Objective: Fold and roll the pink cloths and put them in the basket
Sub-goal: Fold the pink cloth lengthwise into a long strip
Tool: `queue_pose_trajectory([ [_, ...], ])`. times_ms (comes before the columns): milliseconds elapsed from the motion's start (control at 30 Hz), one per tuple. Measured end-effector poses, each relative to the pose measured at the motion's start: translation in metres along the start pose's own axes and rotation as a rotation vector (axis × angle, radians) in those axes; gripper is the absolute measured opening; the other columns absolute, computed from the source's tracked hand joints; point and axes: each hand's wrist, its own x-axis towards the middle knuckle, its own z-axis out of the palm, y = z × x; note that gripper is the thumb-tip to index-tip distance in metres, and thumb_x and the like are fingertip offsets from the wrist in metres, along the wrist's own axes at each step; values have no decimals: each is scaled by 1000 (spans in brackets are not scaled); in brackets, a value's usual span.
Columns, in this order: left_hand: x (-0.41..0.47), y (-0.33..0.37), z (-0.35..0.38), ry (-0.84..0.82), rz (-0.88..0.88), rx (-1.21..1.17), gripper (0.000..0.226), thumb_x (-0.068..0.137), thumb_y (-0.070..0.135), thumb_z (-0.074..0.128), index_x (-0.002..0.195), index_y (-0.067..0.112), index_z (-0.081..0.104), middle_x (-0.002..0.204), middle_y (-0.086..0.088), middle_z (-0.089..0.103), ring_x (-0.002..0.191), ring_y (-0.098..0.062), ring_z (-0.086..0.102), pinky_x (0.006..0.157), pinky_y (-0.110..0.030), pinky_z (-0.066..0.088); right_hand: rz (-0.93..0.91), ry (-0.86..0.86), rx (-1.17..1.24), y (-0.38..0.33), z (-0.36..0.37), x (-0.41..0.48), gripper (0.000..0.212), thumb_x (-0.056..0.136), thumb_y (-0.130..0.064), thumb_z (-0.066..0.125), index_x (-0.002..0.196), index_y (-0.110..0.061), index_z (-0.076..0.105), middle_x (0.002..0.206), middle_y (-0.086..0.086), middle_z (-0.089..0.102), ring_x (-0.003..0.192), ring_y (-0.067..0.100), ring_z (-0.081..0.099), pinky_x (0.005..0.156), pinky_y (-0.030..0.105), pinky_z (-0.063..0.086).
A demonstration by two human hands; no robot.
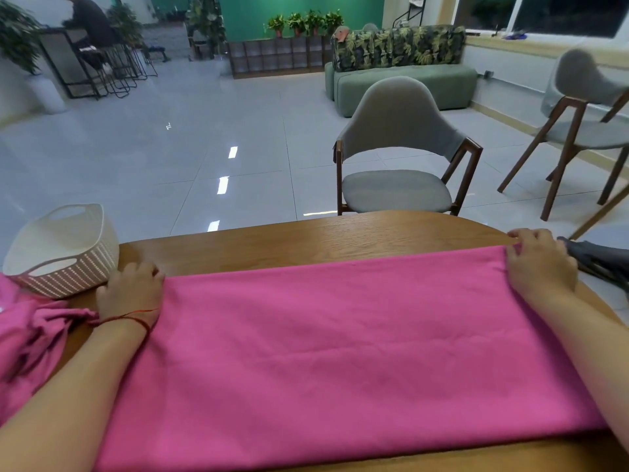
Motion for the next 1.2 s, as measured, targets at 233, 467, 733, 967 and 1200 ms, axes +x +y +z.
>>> queue_pose_trajectory([
  [233,-26,82,-3,-204,533,-392,24,100,48,53,103,29,67,96,6,61,92,-21,61,86,-44,52,-562,-211,134,-78,9,-46,28,107,-37,52,127,-33,71,133,-4,68,125,26,58,105,53,48],
  [467,-10,84,-6,-235,568,-328,27,89,62,53,91,36,61,90,13,56,88,-16,57,81,-41,52,-651,-268,188,-150,30,-73,41,105,-51,40,139,-40,61,141,-13,63,131,19,56,109,48,43],
  [733,31,-2,-26,-359,383,-23,11,86,38,56,80,28,56,85,8,61,85,-23,59,78,-39,52,-523,-187,154,-151,39,-82,36,104,-48,45,133,-40,63,140,-13,62,131,20,53,110,49,39],
  [967,30,-25,-13,-238,322,-163,23,102,32,56,81,24,55,81,-6,66,79,-29,58,74,-40,46,-514,-184,139,-152,37,-85,35,106,-47,42,133,-41,62,140,-14,62,132,19,52,112,51,36],
  [1200,34,-27,-2,-201,275,-120,16,102,34,55,89,26,54,100,-13,69,86,-31,53,80,-43,46,-484,-218,78,-157,33,-85,36,108,-47,36,134,-42,60,143,-15,59,134,20,49,113,55,34],
])
